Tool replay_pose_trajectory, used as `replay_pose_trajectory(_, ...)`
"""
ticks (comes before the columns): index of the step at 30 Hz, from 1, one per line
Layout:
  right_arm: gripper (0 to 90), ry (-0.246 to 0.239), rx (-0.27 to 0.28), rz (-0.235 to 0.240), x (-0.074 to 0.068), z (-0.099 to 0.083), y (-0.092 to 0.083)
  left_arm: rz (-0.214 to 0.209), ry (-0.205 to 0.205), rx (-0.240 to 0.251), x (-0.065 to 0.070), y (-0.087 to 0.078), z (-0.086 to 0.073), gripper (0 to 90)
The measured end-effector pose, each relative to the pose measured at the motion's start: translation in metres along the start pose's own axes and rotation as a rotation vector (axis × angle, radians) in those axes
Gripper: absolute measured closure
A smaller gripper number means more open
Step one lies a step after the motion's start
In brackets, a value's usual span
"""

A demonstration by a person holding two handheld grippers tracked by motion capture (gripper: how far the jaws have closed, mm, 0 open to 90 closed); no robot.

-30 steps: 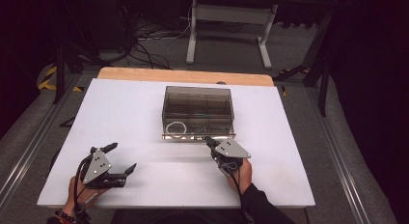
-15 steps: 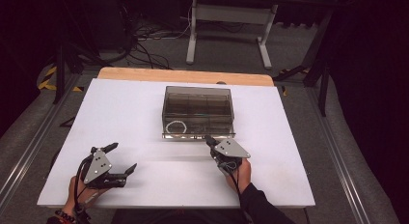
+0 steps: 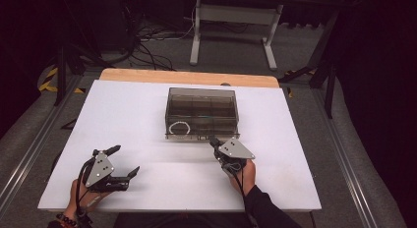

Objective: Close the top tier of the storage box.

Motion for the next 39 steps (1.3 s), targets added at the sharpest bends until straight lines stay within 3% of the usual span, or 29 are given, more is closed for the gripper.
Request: replay_pose_trajectory(39, 90.0, 0.008, 0.01, -0.023, 0.001, 0.007, 0.013, 0.002, -0.001, -0.004, -0.001, 0.002, 0.0, 10.1)
Point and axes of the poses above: each handheld gripper's, and its own axes: y roughly forward along the jaws, z roughly out of its top, x roughly to its right, the point moved 8 cm from there along y, roughly forward along the jaws, and after that the axes turned 12 degrees about y, right-handed, at the moved point
